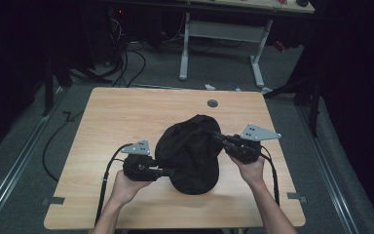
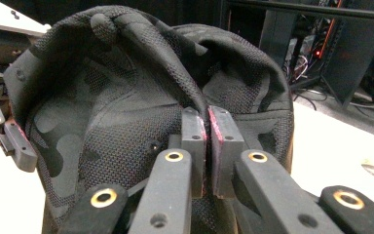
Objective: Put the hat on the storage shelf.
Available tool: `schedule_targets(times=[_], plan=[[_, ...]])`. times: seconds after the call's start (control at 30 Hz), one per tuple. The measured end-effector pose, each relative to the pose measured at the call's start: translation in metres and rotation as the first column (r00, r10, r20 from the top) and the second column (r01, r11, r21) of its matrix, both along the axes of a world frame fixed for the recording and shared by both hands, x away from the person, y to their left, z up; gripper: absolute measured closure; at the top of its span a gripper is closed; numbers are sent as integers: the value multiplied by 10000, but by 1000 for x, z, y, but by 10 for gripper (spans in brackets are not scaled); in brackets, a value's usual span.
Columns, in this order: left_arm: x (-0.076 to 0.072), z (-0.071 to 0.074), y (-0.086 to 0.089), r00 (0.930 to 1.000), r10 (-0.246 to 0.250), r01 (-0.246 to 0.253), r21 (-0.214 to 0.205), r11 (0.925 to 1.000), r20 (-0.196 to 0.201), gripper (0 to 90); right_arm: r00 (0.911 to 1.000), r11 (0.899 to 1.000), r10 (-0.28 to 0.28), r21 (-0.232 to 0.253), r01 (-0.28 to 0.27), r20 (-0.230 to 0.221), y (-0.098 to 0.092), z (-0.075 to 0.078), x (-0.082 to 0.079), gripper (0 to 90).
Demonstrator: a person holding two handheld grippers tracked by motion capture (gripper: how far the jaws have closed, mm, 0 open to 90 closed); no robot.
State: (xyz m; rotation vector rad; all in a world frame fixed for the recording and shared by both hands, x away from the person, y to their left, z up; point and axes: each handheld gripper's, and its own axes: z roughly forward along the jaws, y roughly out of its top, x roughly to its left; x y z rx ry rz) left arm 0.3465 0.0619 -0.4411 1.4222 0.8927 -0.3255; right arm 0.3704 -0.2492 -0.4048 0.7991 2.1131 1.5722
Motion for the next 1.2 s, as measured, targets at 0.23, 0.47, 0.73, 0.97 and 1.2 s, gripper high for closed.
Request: schedule_targets(times=[0.23, 0.47, 0.73, 0.97, 1.2], plan=[[-3, 4, 2, 9997, 78, -72, -244, 9997, 248, 702, 9997, 9998, 21, 196, -16, -224, -3, 0, 2, 785], [-5, 6, 7, 9985, 322, -303, -425, 9986, 441, 705, 9977, 9964, -64, 845, 120, -671, -12, -1, 4, 523], [-7, 10, 17, 9952, 776, -737, -648, 9952, 596, 704, 9946, 9985, -539, 69, 547, -885, -16, -12, -5, 478], [-7, 11, 25, 9920, 1085, -1026, -895, 9907, 642, 704, 9833, 9943, -1062, -269, 1034, -1479, -26, -39, -9, 474], [-6, 14, 29, 9869, 1465, -1381, -1167, 9835, 670, 704, 9678, 9789, -1918, -1020, 1768, -1628, -35, -67, -17, 471]])
